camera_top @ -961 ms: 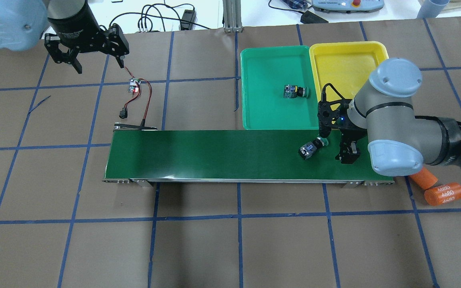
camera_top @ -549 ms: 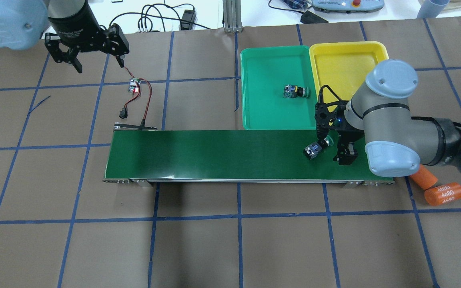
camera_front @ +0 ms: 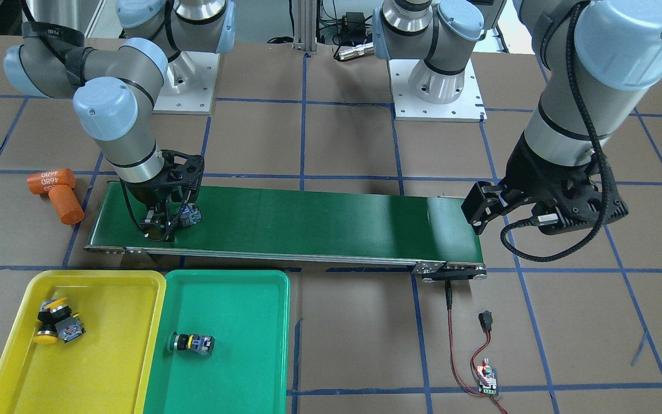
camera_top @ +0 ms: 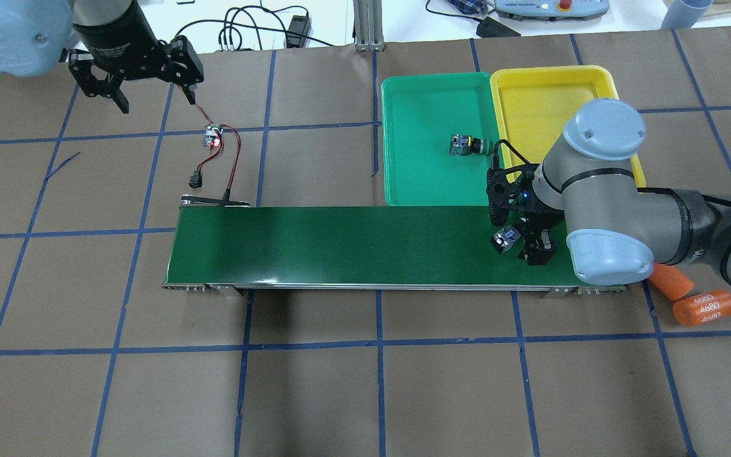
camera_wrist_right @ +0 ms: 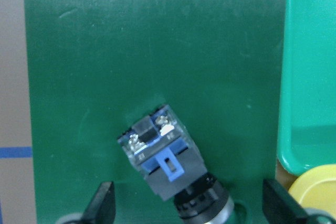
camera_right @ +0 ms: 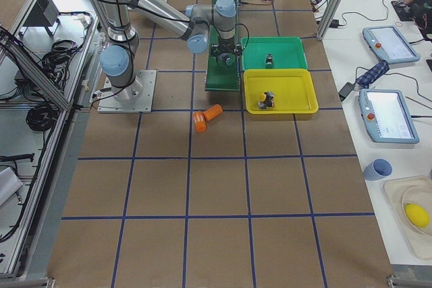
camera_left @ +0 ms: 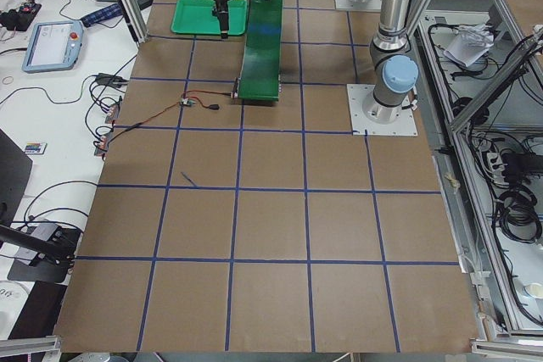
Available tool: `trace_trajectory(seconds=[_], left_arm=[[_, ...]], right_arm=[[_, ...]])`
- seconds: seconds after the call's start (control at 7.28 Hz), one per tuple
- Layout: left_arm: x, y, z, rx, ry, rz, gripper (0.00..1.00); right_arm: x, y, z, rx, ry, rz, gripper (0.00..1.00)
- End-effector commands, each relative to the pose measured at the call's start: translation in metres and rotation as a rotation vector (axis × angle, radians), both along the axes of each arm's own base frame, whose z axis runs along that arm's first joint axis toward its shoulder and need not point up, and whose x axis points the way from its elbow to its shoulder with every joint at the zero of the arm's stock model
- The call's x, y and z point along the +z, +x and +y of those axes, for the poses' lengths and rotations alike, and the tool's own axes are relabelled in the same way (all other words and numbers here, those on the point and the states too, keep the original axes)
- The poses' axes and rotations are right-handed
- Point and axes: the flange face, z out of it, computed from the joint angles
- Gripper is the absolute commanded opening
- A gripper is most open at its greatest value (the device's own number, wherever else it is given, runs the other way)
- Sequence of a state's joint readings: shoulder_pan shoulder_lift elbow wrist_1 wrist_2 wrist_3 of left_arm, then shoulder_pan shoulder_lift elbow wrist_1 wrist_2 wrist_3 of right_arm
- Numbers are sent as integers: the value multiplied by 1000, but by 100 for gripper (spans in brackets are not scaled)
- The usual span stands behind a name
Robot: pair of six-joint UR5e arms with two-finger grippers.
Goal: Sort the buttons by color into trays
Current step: 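Return the right gripper to the belt and grasp the green-capped button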
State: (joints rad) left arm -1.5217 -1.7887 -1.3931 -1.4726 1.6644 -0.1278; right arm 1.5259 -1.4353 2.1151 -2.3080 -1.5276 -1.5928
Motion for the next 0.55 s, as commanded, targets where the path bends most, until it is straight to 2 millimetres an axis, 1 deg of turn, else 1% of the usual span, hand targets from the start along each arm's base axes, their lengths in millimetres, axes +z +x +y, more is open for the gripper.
trace_trajectory(seconds=[0.0, 0.14, 0.27, 0.41], left_arm=[[-1, 0, 0, 0, 1, 0, 100], [-1, 0, 0, 1, 2, 2, 100], [-1, 0, 0, 0, 1, 0, 100], [-2, 0, -1, 1, 4, 0, 100]], right_arm=[[-1, -4, 0, 20, 2, 48, 40], [1, -9, 1, 26, 4, 99, 25], [7, -8, -4, 27, -12, 99, 23], [9, -8, -8, 24, -41, 98, 17]])
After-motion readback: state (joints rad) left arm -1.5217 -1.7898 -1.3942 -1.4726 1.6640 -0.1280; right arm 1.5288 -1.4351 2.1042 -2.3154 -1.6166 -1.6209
